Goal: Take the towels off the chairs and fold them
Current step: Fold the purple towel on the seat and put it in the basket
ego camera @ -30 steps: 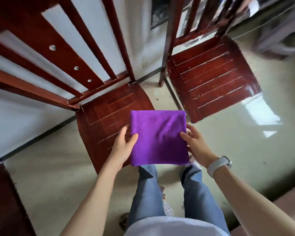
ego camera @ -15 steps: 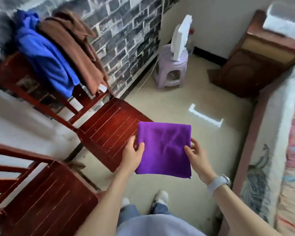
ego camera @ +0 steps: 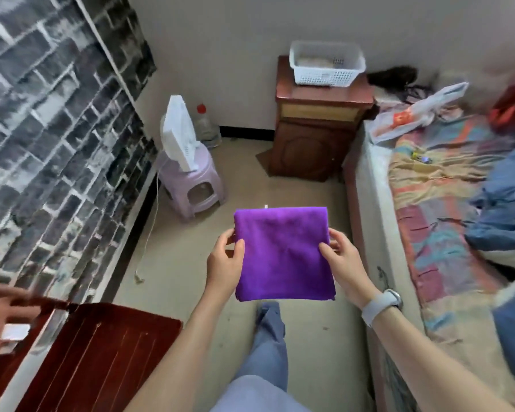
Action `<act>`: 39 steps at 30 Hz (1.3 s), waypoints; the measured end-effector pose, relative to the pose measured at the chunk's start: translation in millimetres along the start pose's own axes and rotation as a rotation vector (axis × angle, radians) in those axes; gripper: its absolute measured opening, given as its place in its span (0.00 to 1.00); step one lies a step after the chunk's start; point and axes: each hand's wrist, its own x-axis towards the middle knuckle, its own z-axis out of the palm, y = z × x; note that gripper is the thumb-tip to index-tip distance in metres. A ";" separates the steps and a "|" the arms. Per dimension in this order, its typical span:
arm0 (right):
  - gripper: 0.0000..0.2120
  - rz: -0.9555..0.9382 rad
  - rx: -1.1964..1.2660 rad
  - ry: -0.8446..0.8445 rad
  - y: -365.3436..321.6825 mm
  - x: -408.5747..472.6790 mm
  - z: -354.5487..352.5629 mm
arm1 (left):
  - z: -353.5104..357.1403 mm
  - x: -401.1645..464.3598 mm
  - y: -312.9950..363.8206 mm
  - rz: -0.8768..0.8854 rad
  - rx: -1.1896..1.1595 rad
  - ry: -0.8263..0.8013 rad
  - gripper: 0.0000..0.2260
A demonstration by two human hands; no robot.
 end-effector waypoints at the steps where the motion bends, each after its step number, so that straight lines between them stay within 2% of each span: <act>1: 0.13 0.010 0.005 0.013 -7.1 25.0 -2.9 | 10.2 24.4 8.0 0.006 -0.003 -0.010 0.13; 8: 0.09 0.036 0.014 0.070 -74.5 179.0 -31.0 | 68.8 185.5 93.4 0.044 -0.022 -0.066 0.12; 15: 0.11 0.083 0.093 0.104 -108.4 310.0 -64.6 | 130.5 311.3 159.7 0.077 0.001 -0.155 0.12; 23: 0.12 0.105 0.194 0.056 -146.5 512.4 -121.1 | 242.3 477.9 232.3 0.020 -0.101 -0.142 0.13; 29: 0.13 0.142 0.178 0.077 -181.6 660.3 -161.0 | 320.9 594.1 293.6 -0.078 -0.096 -0.152 0.15; 34: 0.14 0.188 0.170 0.075 -200.3 750.8 -161.7 | 352.3 672.1 322.1 -0.089 -0.010 -0.142 0.15; 39: 0.12 0.194 0.099 0.017 -213.4 834.0 -145.3 | 375.5 751.5 320.0 -0.101 0.098 -0.110 0.18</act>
